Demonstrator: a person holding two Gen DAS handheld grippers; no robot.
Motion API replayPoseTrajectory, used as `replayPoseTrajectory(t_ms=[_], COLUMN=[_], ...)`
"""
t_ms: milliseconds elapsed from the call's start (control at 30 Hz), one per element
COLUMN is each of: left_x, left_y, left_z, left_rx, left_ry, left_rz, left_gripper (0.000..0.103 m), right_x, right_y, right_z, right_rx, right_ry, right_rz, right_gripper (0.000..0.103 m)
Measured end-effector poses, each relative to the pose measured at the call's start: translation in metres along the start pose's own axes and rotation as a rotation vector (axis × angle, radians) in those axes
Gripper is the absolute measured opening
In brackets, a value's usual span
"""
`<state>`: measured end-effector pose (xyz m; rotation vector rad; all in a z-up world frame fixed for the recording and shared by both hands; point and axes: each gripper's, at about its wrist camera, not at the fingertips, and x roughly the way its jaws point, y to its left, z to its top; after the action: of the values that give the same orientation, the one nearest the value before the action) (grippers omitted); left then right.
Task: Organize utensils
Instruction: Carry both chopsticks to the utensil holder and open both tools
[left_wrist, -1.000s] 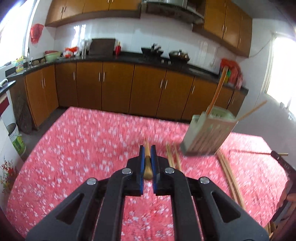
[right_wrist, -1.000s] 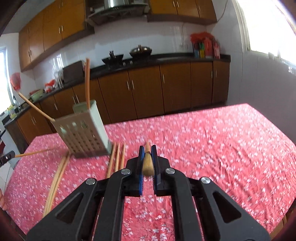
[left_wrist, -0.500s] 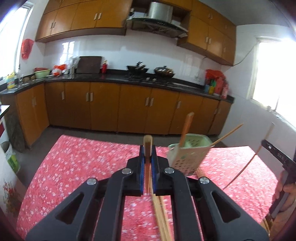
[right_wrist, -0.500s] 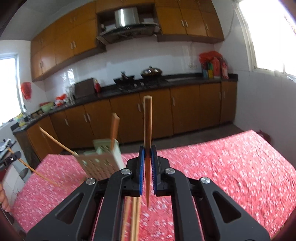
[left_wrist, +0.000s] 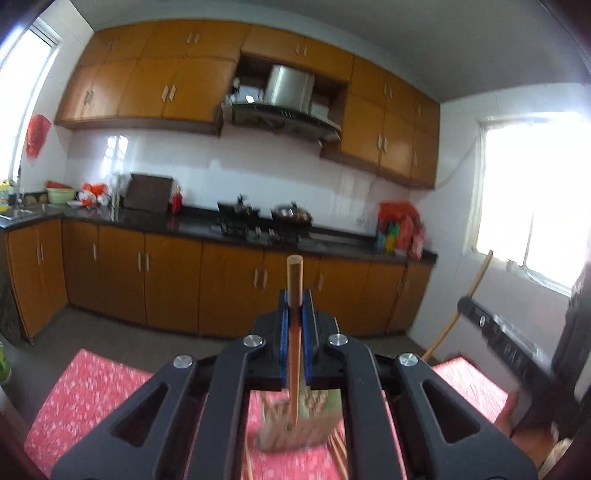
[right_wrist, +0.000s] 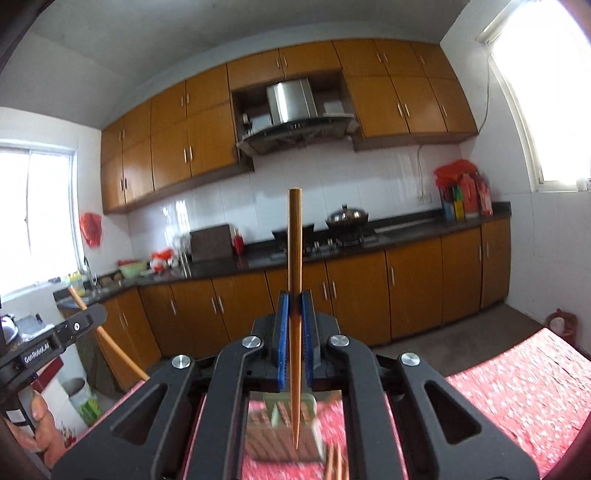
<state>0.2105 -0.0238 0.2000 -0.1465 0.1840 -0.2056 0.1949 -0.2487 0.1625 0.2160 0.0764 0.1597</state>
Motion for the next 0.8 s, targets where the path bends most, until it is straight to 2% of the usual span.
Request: replayPoseTrajectory(t_ms=[67,167,300,433,500,533,567,667,800], left_x=[0.015,0.033,0.063,0.078,0.077,0.075,0.072,0.056,0.023], left_y=[-0.002,-0.003,0.003,0.013,0.019,0.020,0.021,0.025,0.033], left_z=[0.005,0.002,-0.023,-0.043,-0.046,-0.046,-0.044,-0.040,-0.035], left_rx=[-0.011,-0.013,-0.015,-0.025,-0.035,-0.038,-0.040,-0.041,-0.050], left_ry=[-0.036,-0.035,0.039,0.105,0.111,0.109,0.101,0.073,0.034], left_rz=[0.013,0.021,0.030,0.041,0.046,0.046,0.048,0.053,0.065], left_gripper=[0.007,0.007,0.007,0.007,0.010,0.012,0.015,0.023,0.026], right_x=[0.008,0.031,0.055,0.057,0.051,0.047,0.041,0.024,-0.003], right_y=[0.003,0.002,-0.003,-0.003,-0.002,-0.002,-0.003,-0.006,-0.019], right_z=[-0.002,-0.015,-0.040,-0.052,-0.052,-0.050,-0.048,-0.040,-0.034], right_rx=[-0.003,-0.009,-0.003,-0.001,-0.011,-0.013,-0.015,-0.016,0.001], right_ry=[-0.019,-0.016,0.057,0.103,0.103,0.096,0.082,0.069,0.065], right_rz=[-0.013,-0.036,-0.040,-0.027,-0.031,-0.035,-0.038,-0.047,-0.073], right_gripper=[0.008,0.008,0.008,0.009,0.023,0.036,0.039,0.039,0.039])
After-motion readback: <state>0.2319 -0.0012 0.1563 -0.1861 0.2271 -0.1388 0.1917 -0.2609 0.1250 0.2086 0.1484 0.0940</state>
